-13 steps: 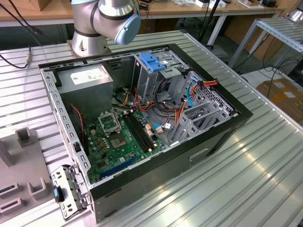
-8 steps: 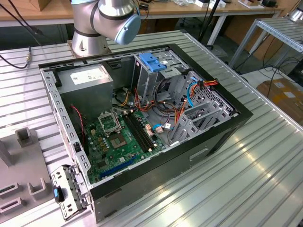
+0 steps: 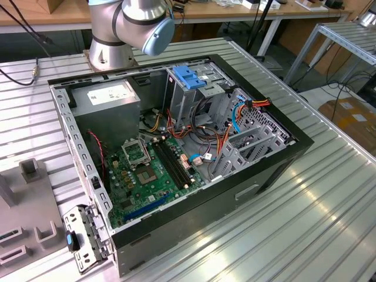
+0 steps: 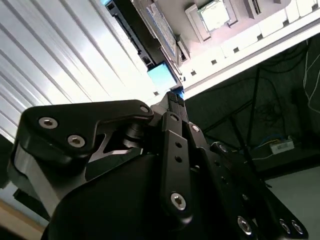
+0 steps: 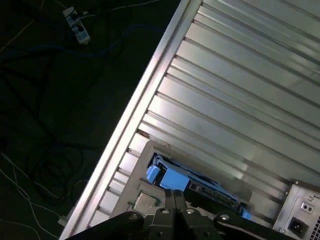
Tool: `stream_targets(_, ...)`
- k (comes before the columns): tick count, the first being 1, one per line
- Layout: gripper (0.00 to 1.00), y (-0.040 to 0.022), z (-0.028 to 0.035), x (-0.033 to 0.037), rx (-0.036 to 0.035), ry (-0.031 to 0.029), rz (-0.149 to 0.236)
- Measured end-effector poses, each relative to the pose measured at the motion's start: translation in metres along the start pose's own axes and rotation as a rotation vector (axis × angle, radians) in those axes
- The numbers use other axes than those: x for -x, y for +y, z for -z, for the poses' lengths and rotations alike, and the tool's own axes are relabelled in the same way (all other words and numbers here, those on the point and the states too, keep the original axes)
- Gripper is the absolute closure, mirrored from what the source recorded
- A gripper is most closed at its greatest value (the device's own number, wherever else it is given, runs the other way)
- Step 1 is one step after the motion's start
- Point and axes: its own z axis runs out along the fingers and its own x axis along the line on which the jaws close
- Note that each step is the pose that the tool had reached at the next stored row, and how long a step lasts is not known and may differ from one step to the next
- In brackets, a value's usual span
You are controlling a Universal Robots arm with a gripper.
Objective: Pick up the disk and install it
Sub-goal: 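Pick up the disk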
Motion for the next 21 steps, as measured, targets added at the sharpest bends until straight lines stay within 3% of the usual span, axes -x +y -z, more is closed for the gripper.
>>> stream_targets(4,0.89,0.0,-0.0005,0.0,0.0021,0.0033,0.085)
stream_targets(6,0.89,0.0,-0.0009,0.0,0.0035,0.0055,0.142)
stream_targets(8,0.89,-0.0001,-0.0017,-0.0001,0.0057,0.0088,0.228)
stream_targets(11,0.89,-0.0001,-0.0024,-0.0001,0.0071,0.0113,0.289)
stream_targets(13,0.89,-0.0001,-0.0029,-0.0001,0.0079,0.0127,0.326)
stream_targets(21,0.89,-0.0017,-0.0057,0.0031,0.0068,0.0168,0.413)
